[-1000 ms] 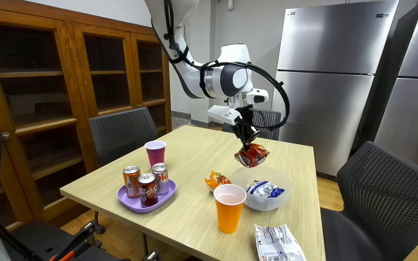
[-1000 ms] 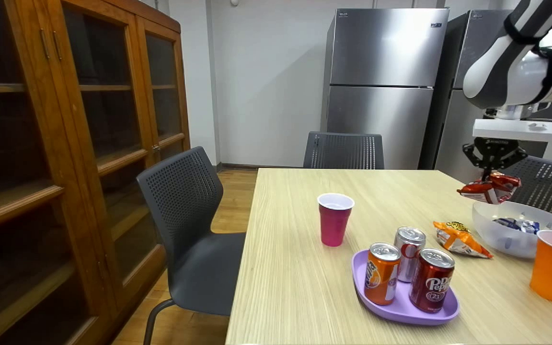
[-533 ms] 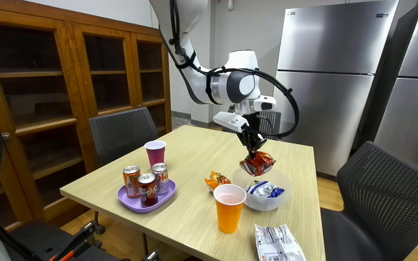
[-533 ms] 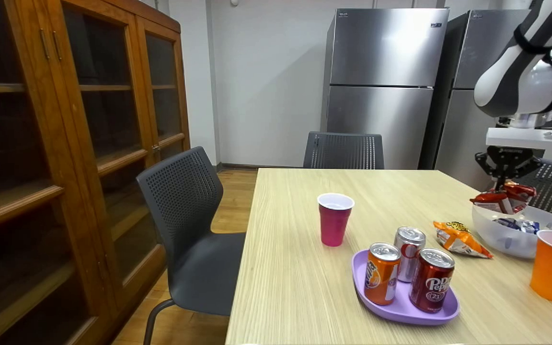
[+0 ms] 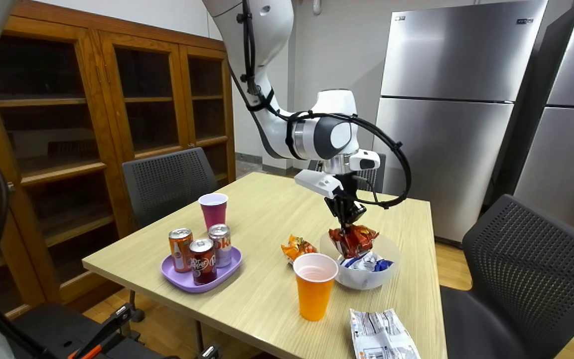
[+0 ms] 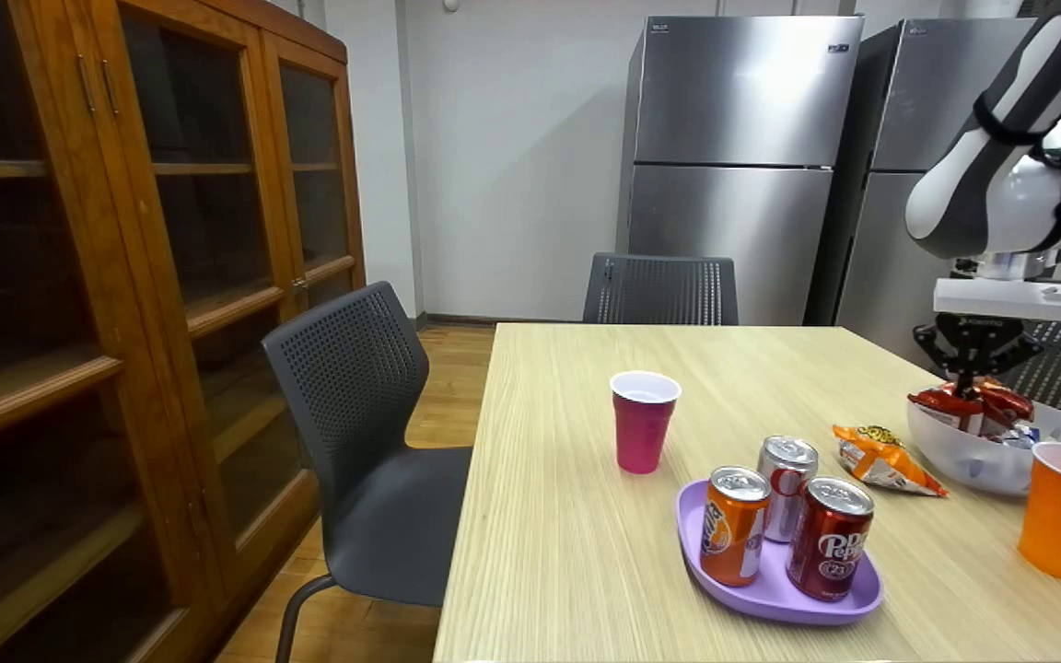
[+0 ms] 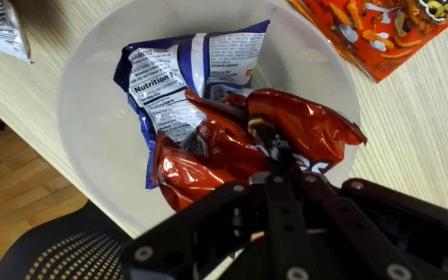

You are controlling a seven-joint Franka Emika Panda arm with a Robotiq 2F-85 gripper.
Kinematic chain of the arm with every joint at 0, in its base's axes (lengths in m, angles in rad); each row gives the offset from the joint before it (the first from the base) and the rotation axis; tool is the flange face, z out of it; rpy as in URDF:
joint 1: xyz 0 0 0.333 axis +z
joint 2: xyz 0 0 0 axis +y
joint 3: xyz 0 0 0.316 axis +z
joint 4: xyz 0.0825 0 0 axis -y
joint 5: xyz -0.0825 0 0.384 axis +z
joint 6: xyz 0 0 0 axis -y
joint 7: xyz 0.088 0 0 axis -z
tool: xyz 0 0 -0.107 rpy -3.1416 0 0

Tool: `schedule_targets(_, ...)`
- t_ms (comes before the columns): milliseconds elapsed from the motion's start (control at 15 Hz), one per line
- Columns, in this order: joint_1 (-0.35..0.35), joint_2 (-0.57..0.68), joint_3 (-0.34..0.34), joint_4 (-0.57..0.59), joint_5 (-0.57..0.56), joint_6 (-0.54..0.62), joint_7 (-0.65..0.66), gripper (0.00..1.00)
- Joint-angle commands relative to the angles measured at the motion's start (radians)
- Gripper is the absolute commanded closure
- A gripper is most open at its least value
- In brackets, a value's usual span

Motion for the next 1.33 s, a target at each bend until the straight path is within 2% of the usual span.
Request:
schedule_targets(0, -0.017, 0.053, 0.020, 0.076, 0.036, -0.056, -0.020, 1.00)
schedule_targets(800, -0.007, 0.092, 0.008, 0.114, 0.030, -0.096, -0.012, 1.00)
schedule_targets(867, -0.006, 0.089, 0.007, 0.110, 0.028, -0.097, -0.011, 0.74)
schedule_targets(933, -0.004, 0.085, 0.006, 0.105, 0.027, -0.094, -0.010, 0.73)
schedule_targets(1000, -0.003, 0.077, 0.006, 0.096, 0.027, -0.090, -0.010, 0.68)
schedule_targets(1267, 0.008, 0.041, 0.004, 0.057, 0.022, -0.064, -0.008, 0.38)
